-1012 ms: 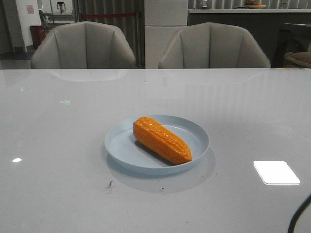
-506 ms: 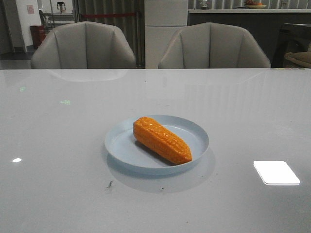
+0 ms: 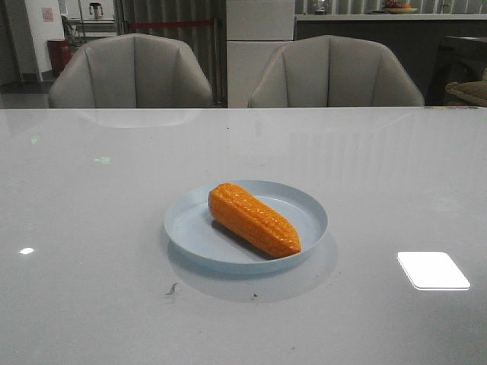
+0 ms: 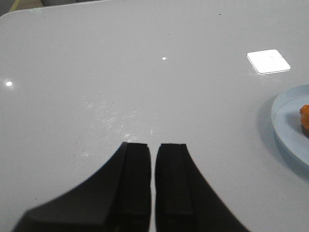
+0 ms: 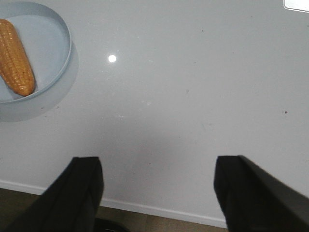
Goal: Place corn on plate with both arms
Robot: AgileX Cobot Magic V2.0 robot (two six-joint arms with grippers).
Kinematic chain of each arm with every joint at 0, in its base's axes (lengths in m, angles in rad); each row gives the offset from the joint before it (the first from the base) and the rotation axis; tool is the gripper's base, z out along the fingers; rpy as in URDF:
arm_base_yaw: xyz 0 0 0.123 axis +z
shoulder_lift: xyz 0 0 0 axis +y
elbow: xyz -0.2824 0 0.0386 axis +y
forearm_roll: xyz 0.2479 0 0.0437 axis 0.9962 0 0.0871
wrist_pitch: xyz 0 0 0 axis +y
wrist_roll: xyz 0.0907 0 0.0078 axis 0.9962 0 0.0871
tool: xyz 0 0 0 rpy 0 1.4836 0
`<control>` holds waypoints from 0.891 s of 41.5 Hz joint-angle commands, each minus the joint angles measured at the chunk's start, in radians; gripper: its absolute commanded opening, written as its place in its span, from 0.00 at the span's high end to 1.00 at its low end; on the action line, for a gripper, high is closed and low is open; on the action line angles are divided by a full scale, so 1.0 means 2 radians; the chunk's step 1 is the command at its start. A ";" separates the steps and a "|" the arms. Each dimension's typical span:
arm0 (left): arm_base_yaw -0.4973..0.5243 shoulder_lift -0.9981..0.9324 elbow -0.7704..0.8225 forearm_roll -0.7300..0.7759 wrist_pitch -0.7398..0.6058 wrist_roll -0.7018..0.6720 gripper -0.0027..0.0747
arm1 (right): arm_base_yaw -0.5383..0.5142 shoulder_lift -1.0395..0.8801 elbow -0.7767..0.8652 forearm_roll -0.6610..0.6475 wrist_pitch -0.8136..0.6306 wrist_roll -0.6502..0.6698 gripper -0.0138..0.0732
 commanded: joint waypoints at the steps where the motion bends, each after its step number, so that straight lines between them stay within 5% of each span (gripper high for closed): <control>1: 0.000 -0.002 -0.015 -0.007 -0.039 -0.001 0.77 | -0.003 -0.003 -0.013 0.002 -0.026 0.001 0.17; 31: -0.017 -0.018 -0.015 -0.003 -0.048 -0.007 0.82 | -0.003 -0.003 -0.013 0.002 -0.026 0.001 0.17; 37: -0.024 -0.054 -0.015 0.079 -0.055 -0.102 0.85 | -0.003 -0.003 -0.013 0.002 -0.026 0.001 0.17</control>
